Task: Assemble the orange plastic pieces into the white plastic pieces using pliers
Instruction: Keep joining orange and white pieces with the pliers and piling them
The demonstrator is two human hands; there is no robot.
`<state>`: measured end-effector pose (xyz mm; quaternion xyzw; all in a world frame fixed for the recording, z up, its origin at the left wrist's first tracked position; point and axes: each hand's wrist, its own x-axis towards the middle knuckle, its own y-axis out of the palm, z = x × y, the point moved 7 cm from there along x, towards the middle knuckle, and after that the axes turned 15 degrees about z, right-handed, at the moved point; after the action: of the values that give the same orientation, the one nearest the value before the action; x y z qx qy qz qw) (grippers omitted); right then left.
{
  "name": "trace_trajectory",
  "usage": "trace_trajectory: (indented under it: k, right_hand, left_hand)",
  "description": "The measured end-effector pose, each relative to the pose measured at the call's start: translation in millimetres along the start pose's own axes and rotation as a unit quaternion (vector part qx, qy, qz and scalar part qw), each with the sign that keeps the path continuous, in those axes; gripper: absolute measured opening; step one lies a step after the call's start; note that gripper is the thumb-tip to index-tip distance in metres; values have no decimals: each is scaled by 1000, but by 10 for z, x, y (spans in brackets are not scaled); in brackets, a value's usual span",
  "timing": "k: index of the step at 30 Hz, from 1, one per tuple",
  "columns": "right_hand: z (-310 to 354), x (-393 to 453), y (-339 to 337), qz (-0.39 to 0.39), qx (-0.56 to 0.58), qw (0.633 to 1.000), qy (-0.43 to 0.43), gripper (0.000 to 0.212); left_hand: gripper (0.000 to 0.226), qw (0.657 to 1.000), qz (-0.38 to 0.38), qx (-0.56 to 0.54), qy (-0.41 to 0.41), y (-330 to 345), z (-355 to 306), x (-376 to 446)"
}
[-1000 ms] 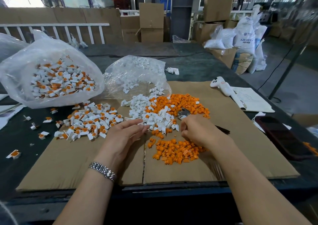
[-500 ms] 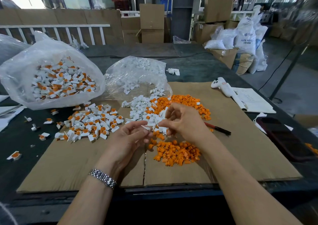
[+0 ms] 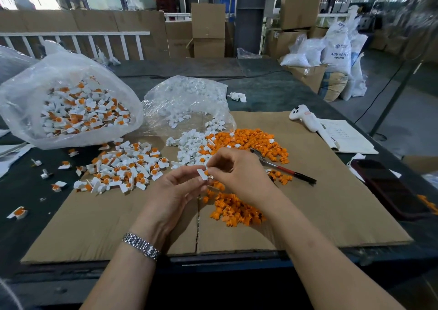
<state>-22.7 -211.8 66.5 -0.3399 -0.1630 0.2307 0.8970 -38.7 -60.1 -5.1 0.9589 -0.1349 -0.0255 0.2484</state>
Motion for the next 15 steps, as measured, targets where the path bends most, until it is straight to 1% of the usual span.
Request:
trace_trajectory:
  k: [4,6,8,11,13,15]
  right_hand:
    - [99,-7,46,-28,-65,998,1,3]
    - [107,-15,42,-45,-45,998,7,3]
    - [78,-28,35,-21,22,999,8,10]
    - [46,-54,41,61,99,993,7,24]
    - [58,-79,21,65,109,992,0,24]
    - [86,-95,2,53,93,994,-5,21]
  left_hand:
    - [25,1000,-9,6,18,71,19,-76]
    - [28,1000,-7,2,14,92,8,-105]
    - [28,1000,8,-24,15,119,-33,-118]
    - [24,999,0,-48,18,99,-97,-129]
    - [25,999,-5,-49,10,78,-88,-126]
    - [25,999,-11,-41,6,50,-75,-115]
